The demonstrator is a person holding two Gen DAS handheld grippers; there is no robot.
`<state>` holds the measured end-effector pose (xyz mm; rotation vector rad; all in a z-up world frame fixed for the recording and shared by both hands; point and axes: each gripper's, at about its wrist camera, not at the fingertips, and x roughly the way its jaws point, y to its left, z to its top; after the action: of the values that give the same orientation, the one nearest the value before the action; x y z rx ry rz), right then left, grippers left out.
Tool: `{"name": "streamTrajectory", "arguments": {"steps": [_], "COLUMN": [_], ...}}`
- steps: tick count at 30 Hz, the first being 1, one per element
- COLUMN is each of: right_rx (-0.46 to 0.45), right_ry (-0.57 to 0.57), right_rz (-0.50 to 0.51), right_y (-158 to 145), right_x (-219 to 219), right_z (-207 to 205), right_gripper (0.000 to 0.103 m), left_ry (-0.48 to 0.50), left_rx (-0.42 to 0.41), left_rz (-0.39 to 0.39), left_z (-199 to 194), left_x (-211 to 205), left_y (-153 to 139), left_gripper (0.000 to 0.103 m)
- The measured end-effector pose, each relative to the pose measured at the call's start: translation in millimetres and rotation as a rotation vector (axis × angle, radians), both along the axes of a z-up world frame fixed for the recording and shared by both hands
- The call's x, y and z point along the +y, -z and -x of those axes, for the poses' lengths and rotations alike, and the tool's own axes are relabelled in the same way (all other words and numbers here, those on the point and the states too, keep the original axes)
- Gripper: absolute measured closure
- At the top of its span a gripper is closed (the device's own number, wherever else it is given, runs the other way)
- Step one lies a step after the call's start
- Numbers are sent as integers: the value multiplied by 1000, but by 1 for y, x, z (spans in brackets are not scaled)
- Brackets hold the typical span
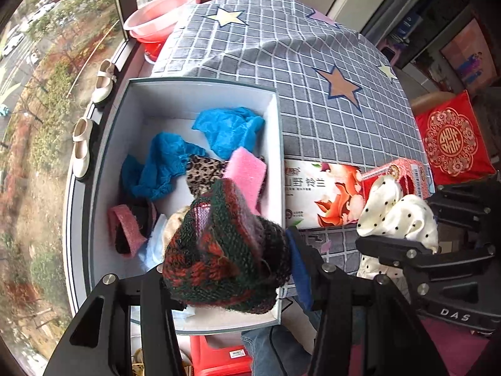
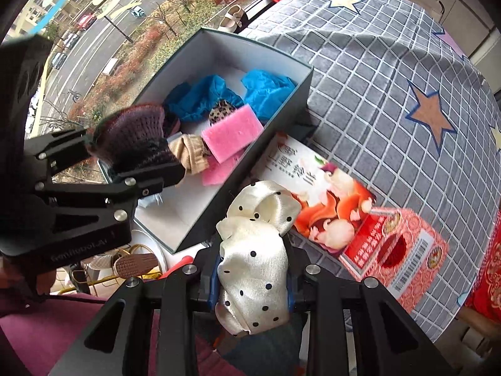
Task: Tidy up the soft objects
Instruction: 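Carry the knit cap and polka-dot scrunchie over the white box with both tools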
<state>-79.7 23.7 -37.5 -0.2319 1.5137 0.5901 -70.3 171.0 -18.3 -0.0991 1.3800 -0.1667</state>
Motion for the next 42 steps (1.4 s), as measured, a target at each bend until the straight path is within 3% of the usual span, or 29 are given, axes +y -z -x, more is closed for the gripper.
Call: {"name": "streamTrajectory", "arguments": {"steps": [16,42], "right_rx": [6,30], "right_ry": [-100,-119], "right_rz": [-17,-43], "right_y": [0,7], "right_x": [49,82], "right_z": [-29,-57], "right_gripper": [72,72], "left_ry": [-156,-207], "left_rx": [38,73], "left_rz": [-31,-57], "left_z": [2,-3], "left_x": [41,54], "left_y": [17,30], "left_gripper": [49,48]}}
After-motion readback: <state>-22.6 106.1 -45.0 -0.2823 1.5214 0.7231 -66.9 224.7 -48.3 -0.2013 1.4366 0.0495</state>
